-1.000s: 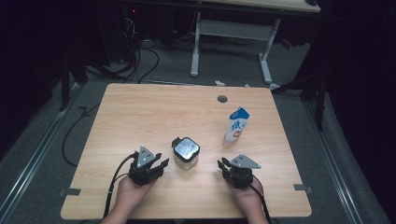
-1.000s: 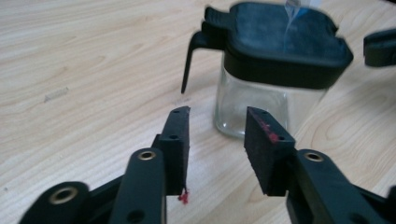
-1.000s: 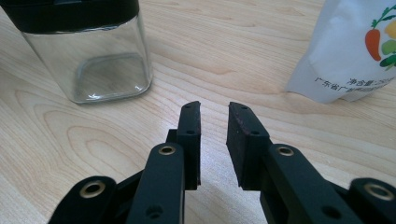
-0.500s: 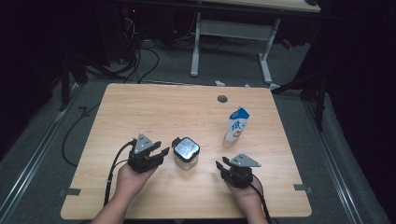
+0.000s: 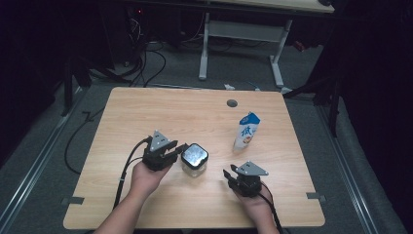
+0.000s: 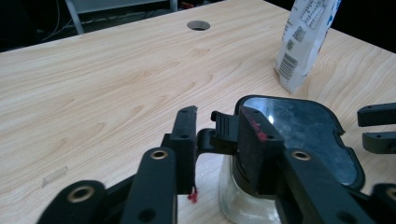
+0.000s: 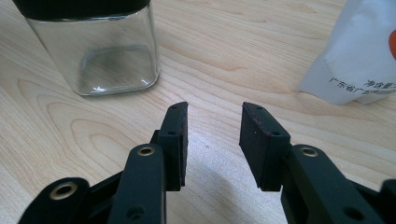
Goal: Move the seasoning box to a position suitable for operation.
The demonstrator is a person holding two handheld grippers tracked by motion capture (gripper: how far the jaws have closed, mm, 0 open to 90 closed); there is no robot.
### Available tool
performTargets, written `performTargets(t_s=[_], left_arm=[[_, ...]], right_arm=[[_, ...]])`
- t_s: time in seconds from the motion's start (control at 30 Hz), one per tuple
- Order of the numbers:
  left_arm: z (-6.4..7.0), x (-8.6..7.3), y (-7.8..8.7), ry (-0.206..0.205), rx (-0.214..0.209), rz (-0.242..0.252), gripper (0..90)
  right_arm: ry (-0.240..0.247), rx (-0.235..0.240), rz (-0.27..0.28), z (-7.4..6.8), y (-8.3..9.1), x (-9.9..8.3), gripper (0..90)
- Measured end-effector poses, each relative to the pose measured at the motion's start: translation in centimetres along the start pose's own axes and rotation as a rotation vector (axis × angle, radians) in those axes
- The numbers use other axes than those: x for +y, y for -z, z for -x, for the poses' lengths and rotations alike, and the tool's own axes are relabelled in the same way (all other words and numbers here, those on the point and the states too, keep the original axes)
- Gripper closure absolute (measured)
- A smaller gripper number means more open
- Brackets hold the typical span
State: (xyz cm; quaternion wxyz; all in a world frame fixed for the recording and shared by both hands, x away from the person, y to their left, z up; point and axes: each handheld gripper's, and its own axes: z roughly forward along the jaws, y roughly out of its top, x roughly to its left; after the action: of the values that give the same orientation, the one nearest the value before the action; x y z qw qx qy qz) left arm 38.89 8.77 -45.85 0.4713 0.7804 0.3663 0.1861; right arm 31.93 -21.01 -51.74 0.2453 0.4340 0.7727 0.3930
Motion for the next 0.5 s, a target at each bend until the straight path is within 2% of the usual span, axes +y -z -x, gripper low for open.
performTargets(t_s=[0.1, 0.2, 0.5], left_arm=[[0.0, 0.3, -0.4, -0.005, 0.004, 0.001, 72.9], [-0.2, 0.3, -0.6, 0.016, 0.004, 0.006, 76.3], [-0.3, 0.2, -1.2, 0.01, 0.0, 0.008, 88.6]], right_arm=[[0.004, 0.002, 0.002, 0.0, 0.1, 0.0, 62.2], [-0.002, 0.012, -0.004, 0.0, 0.0, 0.0, 62.5], [-0.009, 0.04, -0.024, 0.0, -0.2, 0.0, 66.9]])
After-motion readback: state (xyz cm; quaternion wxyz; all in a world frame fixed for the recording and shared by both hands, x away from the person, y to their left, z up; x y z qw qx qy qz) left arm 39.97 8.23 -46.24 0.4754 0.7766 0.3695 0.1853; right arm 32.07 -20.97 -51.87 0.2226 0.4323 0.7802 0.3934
